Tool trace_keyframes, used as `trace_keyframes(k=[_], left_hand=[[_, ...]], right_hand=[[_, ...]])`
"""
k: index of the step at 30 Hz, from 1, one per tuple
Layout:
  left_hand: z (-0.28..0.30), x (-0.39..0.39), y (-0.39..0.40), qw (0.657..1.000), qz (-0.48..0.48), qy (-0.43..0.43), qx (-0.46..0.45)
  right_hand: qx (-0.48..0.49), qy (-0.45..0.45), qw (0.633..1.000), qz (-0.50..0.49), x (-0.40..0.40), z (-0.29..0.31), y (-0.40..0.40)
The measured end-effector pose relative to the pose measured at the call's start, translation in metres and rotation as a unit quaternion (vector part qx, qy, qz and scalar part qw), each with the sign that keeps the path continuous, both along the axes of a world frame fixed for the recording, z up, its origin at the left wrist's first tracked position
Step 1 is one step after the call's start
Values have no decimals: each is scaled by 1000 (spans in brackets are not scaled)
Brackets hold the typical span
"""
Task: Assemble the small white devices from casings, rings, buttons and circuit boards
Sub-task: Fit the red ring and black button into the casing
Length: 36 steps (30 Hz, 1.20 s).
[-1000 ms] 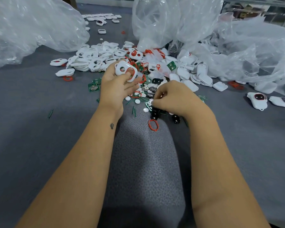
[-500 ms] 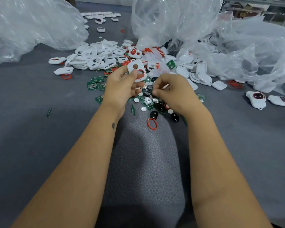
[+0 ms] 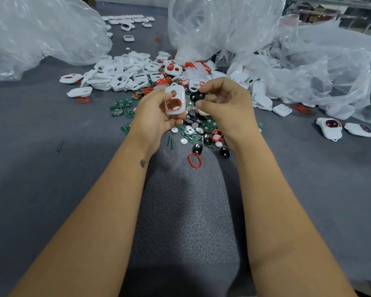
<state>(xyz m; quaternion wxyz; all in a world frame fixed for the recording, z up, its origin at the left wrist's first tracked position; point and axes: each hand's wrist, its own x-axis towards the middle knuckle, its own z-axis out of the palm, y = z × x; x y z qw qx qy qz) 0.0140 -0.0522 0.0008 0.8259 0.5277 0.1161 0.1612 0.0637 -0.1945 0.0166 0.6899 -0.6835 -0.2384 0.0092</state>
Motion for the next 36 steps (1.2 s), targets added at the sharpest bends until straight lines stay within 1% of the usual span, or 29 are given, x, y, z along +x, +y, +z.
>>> trace_keyframes(k=[4,9,14,18,23,26,29,32,36], left_hand=[[1,-1,-1,1000,-19,-7,20],[0,0,-2,999,-23,-13,42],[-3,1,-2,998,-19,-40,44],[-4,1,-4,996,-19,-61,68],[-5,1,-6,992,-26,-59,111],[-7,1,-7,989,-11,-57,138],[-8,2,-5,990,3,-48,132],[-9,4,-2,992,-14,-45,115],[-9,4,-2,990,-31,-48,129]], right_hand=[[17,7,1000,19,1,0,-1],[-5,38,999,-1,2,-2,3],[74,90,993,36,-1,-3,6],[72,81,994,17,-3,-5,10],[88,72,993,-7,-6,-3,13],[89,75,993,-18,-7,-3,14],[68,64,995,-29,-7,-3,13],[69,71,995,-20,-7,-4,12],[73,85,993,-28,-5,-4,12]])
